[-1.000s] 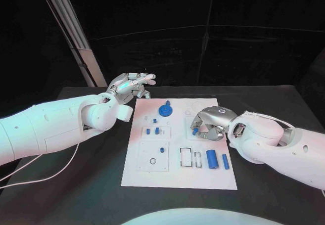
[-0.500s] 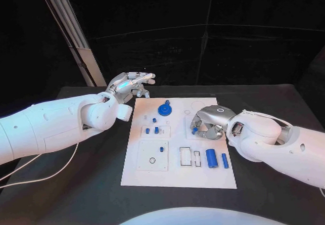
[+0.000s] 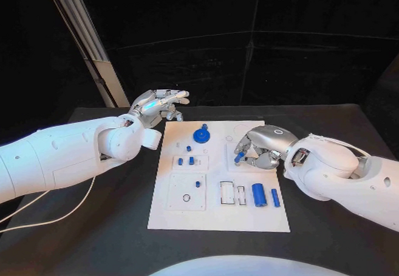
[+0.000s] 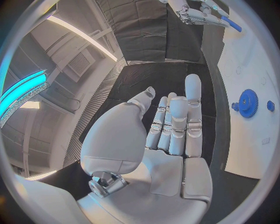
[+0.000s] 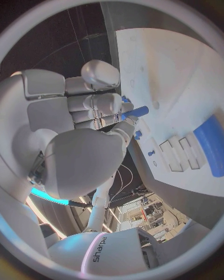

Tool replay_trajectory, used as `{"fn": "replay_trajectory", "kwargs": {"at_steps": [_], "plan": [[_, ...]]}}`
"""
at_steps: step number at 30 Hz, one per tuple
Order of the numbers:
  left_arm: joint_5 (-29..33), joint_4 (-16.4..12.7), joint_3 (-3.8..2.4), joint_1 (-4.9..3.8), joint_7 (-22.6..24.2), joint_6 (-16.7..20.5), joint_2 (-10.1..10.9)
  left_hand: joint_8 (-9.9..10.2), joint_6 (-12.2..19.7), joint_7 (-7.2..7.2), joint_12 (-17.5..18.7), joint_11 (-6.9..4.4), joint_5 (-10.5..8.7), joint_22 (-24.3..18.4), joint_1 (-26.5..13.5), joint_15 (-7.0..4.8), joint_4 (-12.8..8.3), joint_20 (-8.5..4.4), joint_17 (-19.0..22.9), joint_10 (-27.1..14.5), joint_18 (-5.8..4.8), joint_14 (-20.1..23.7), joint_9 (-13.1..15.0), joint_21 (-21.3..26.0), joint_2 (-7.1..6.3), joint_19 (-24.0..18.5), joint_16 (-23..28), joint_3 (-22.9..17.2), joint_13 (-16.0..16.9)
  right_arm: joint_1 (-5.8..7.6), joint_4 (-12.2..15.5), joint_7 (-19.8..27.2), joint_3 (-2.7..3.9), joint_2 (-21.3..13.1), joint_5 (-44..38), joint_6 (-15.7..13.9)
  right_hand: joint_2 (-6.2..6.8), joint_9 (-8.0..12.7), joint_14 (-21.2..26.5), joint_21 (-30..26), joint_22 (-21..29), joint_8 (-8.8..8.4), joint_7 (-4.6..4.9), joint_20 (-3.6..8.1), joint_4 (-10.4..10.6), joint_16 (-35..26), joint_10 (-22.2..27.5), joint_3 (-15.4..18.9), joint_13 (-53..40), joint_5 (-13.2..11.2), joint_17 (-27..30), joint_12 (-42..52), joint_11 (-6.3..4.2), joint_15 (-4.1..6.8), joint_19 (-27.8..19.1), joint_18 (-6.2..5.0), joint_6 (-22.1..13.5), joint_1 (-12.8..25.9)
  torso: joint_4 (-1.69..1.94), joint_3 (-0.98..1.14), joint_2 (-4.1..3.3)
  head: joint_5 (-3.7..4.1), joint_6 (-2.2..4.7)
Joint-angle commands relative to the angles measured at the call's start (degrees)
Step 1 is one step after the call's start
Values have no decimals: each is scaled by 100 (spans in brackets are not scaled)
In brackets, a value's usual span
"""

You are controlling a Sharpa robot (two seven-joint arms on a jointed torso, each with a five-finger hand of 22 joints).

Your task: Assemble the parts on the task board

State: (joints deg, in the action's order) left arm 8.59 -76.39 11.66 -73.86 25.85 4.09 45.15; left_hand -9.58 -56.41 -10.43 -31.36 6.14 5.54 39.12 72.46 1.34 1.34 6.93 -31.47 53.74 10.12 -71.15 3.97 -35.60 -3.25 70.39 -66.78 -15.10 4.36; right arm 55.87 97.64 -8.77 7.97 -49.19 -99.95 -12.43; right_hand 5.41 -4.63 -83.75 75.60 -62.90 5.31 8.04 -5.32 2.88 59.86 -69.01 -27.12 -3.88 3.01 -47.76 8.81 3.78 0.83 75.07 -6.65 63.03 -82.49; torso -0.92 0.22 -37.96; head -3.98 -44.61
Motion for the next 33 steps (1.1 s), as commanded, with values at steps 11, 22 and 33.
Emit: {"fn": "replay_trajectory", "kwargs": {"at_steps": [11, 22, 33], "plan": [[16, 5, -4, -9, 18, -72, -31, -29, 42, 17, -30, 1, -35, -10, 32, -1, 13, 9, 5, -57, 35, 47, -6, 37, 23, 41, -11, 34, -7, 7, 396, 682, 61, 272, 821, -397, 12, 5, -69, 76, -72, -8, 28, 4, -33, 97, -40, -72, 8, 20, -81, -53, 27, -1, 62, 114, 30, -47, 26, -8, -10, -17, -16], [16, 7, -5, -9, 26, -80, -72, -29, 42, 17, -30, 1, -35, -10, 32, -1, 13, 9, 5, -57, 35, 47, -6, 37, 23, 41, -11, 34, -7, -128, 48, 928, -168, 1050, 876, -130, 5, 14, -70, 91, -86, -30, 43, -3, -53, 128, -31, -110, 10, 41, -99, -95, 41, -12, 62, 116, 17, -51, 9, -3, -12, -142, -87], [16, 8, -6, -10, 27, -92, -107, -29, 42, 17, -30, 1, -35, -10, 32, -1, 13, 9, 5, -57, 35, 47, -6, 37, 23, 41, -11, 34, -7, -183, -244, 966, -429, 1425, 749, 160, 7, 17, -69, 94, -87, -41, 51, -7, -64, 142, -25, -120, 11, 51, -109, -113, 49, -17, 59, 116, 8, -48, 12, 0, -9, -225, -161]]}}
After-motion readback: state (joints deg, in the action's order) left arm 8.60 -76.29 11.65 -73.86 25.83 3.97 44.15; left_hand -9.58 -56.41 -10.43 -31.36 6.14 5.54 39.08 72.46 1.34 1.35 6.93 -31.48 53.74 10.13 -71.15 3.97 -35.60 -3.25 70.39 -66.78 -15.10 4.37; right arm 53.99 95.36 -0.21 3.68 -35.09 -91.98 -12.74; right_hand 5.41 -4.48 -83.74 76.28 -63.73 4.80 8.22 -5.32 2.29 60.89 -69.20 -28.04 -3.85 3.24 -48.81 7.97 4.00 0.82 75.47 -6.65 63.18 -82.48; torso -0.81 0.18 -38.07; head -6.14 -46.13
